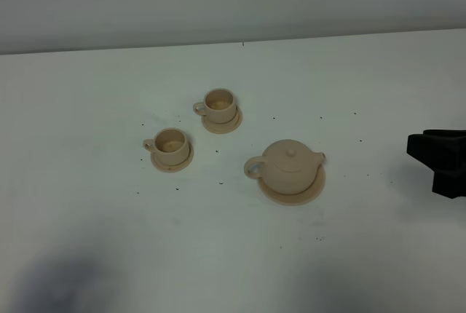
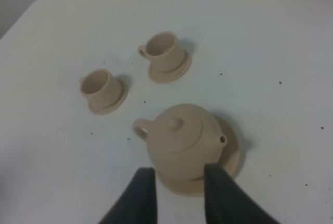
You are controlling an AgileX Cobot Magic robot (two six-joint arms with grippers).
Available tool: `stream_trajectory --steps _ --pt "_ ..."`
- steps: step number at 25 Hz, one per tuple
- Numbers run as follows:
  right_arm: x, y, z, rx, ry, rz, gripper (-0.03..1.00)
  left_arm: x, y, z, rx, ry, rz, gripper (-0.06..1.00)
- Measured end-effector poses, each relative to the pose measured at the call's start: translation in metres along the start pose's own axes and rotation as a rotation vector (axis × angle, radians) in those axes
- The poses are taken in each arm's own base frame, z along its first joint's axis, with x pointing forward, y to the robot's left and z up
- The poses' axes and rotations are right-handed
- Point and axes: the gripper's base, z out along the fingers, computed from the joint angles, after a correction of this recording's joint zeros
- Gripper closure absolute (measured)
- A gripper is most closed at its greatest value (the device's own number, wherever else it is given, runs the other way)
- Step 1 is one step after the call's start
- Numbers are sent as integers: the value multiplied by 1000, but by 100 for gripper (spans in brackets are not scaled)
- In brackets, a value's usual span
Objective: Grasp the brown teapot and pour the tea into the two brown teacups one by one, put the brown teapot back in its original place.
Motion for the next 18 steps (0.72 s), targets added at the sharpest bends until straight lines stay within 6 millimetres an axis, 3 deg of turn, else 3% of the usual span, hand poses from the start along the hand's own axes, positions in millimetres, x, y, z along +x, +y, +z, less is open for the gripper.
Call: stream_trajectory --steps 7,13,18 --pt "0 0 0 -1 0 0 73 4 -1 -6 -2 -53 13 66" --pt "0 0 0 -1 1 -1 73 25 -7 -27 -12 -250 51 66" --pt "0 0 0 -2 1 -1 73 33 -9 -34 -15 -320 64 66"
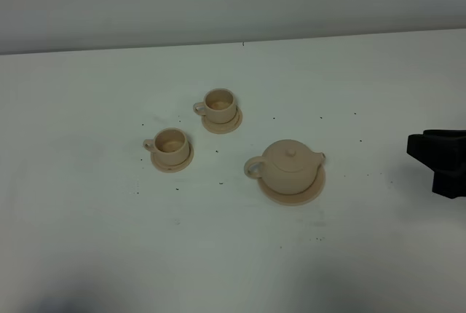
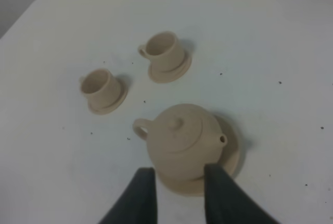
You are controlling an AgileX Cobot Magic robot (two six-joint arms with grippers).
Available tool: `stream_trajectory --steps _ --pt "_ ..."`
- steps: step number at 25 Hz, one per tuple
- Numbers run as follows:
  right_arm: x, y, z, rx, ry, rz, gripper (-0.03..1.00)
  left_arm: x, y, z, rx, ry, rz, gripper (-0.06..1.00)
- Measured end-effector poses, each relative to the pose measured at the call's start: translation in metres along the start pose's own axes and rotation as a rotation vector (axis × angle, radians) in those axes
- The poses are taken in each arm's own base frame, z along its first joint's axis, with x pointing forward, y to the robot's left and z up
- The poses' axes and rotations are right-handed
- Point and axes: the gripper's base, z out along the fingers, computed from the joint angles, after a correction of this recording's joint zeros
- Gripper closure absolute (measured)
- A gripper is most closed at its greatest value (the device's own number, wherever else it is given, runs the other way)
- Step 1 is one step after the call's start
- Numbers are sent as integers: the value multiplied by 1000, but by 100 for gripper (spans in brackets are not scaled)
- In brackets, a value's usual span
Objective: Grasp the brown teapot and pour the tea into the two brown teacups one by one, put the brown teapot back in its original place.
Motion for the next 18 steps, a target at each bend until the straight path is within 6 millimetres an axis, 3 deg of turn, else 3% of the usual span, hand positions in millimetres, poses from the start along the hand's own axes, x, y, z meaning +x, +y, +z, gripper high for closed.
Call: stream_trajectory --steps 9,18 --pt "0 1 0 -14 5 7 73 0 0 0 -2 -3 63 66" --pt "2 1 0 -14 17 9 73 1 10 -1 -112 18 104 66"
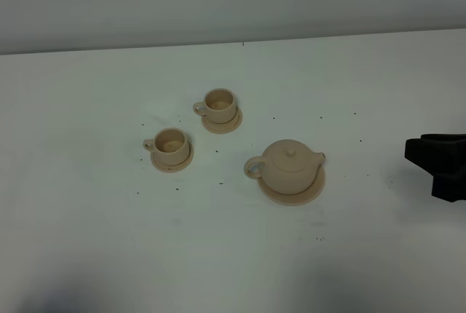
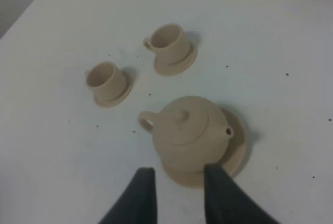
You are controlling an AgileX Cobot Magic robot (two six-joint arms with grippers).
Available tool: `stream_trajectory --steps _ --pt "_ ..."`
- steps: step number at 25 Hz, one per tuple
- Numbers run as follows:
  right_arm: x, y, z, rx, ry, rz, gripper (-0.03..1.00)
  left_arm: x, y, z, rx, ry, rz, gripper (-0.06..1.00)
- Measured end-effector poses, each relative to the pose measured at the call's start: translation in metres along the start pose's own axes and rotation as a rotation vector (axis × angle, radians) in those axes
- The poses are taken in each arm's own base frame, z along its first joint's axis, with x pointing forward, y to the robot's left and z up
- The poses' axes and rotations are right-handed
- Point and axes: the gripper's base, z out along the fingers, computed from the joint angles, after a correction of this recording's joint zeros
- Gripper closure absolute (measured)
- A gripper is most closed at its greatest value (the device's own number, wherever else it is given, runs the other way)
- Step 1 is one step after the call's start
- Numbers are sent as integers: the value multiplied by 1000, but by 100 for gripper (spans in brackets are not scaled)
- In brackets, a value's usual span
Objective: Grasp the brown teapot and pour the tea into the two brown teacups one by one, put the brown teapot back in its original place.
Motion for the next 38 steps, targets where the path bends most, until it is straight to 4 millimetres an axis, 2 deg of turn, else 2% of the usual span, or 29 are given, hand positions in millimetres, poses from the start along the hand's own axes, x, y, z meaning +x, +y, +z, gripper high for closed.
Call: stream_trajectory --steps 8,13,16,23,38 --pt "0 0 0 0 1 2 73 3 12 -1 -135 25 -123 66" --pt "0 0 0 1 1 4 73 12 19 -3 -220 118 -131 66" --pt "0 0 0 1 1 4 73 12 17 -4 -199 123 -131 66" --pt "0 0 0 2 1 3 73 -1 2 -5 -29 5 -155 66" --pt "0 0 0 1 3 0 73 1 1 0 -12 2 -197 66"
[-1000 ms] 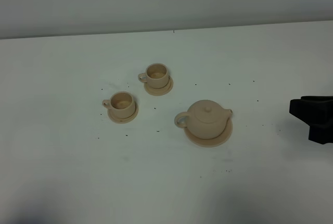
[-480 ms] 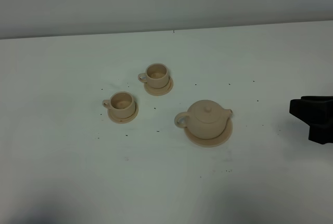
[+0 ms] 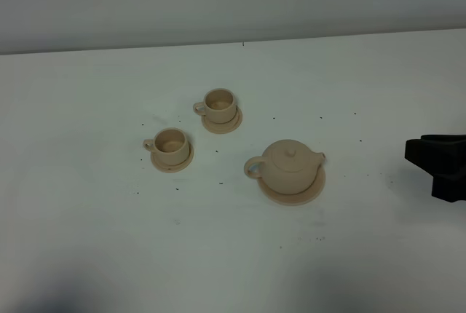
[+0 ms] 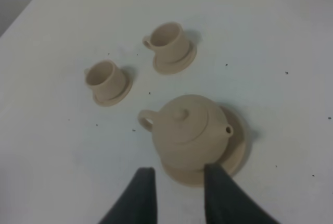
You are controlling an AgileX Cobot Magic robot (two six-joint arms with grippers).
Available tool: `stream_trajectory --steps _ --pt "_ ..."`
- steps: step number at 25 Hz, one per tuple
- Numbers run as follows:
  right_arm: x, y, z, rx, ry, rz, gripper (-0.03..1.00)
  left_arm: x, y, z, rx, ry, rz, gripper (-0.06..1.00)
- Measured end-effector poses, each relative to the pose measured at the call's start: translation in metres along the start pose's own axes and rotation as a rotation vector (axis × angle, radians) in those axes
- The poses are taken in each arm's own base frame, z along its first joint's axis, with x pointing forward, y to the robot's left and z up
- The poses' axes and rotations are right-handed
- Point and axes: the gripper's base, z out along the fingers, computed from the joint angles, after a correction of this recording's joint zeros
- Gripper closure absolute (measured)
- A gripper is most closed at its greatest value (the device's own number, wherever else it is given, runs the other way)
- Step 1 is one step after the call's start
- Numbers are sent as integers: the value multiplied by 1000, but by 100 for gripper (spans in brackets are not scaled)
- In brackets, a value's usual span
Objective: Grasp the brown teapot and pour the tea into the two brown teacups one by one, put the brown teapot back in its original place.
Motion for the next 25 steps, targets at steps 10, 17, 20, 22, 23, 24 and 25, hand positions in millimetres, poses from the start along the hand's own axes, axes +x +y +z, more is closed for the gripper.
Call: stream_trajectory --steps 10,17,20,22,23,24,25 --pt "0 0 0 -1 1 -1 73 0 0 0 5 -2 -2 66" --pt "0 0 0 -1 3 -2 73 0 0 0 5 -2 -2 66" --pt "0 0 0 -1 3 -2 73 0 0 0 5 -2 -2 66" --pt "0 0 0 -1 3 -2 73 0 0 0 1 -2 -1 66" --pt "0 0 0 -1 3 -2 73 0 0 0 -4 -2 -3 66" --pt "0 0 0 -1 3 -2 73 0 1 0 -8 -2 -6 67" --pt "0 0 0 -1 3 0 73 0 1 0 -11 -2 -8 68"
